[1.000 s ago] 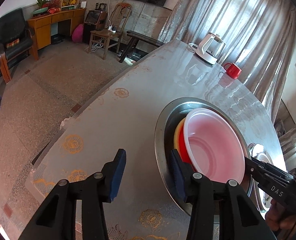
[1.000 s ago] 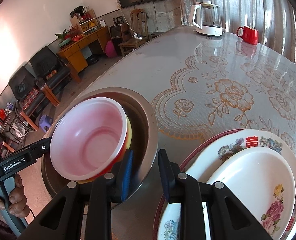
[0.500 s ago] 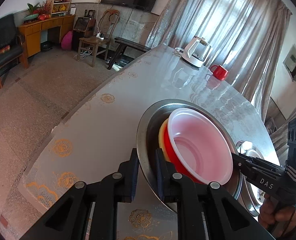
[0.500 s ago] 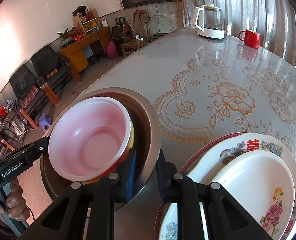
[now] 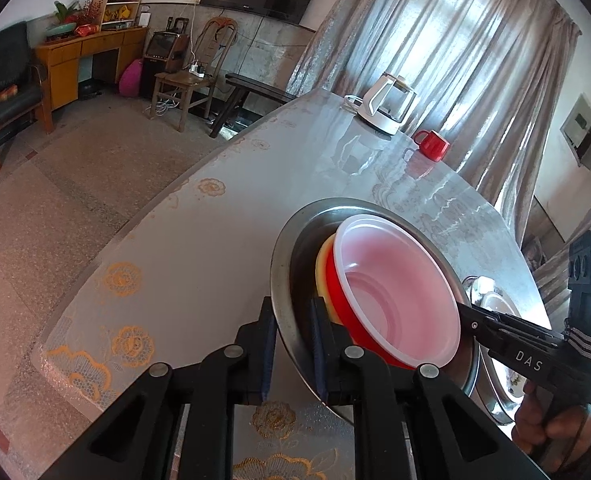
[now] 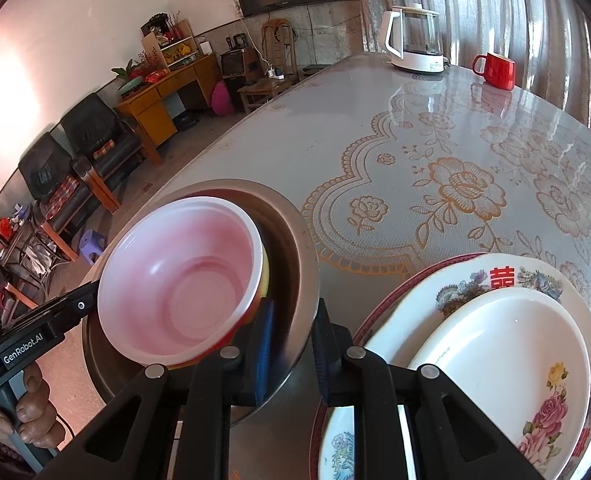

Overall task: Organize plates and bowls
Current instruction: 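Lift the steel basin with both grippers and carry it over the plate stack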

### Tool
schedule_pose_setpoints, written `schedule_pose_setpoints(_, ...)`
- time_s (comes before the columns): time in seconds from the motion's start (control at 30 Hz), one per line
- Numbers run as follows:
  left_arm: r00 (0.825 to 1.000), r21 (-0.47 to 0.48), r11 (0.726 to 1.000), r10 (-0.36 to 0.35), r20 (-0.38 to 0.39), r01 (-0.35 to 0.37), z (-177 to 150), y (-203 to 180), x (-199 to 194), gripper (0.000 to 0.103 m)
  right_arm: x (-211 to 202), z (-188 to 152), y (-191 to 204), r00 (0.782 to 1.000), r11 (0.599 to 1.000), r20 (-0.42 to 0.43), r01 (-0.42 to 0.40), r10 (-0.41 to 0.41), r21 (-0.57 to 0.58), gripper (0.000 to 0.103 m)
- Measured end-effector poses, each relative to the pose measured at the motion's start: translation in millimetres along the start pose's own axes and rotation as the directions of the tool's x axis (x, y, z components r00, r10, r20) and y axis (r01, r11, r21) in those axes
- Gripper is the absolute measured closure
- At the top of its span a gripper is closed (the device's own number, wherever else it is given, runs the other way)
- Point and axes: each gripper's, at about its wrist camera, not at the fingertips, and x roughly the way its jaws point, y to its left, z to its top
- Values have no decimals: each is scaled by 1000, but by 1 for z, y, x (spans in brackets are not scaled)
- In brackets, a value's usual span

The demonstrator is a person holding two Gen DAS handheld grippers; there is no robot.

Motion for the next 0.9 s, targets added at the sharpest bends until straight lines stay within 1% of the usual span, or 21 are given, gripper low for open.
schedule_pose_setpoints(0.17,1000,-4,1000,-8,4,8,-2,0,-6,88,-4,-4,-1,1000,1000,-1,-12,12,10,85)
schedule_pose_setpoints(0.3,1000,12,1000,4,13,-4,-2,-4,-10,88,-7,-5,2,1000,1000,11,-13,13,-7,85)
schedule_pose_setpoints(0.5,999,36,999,8,36,-9,-1,-12,-20,88,-13,-6,0,999,1000,23,-26,26,3,85)
schedule_pose_setpoints(0.9,998,71,997,-7,55,3,0,-26,-31,87,-31,-8,-7,998,999,60,-30,28,25,85)
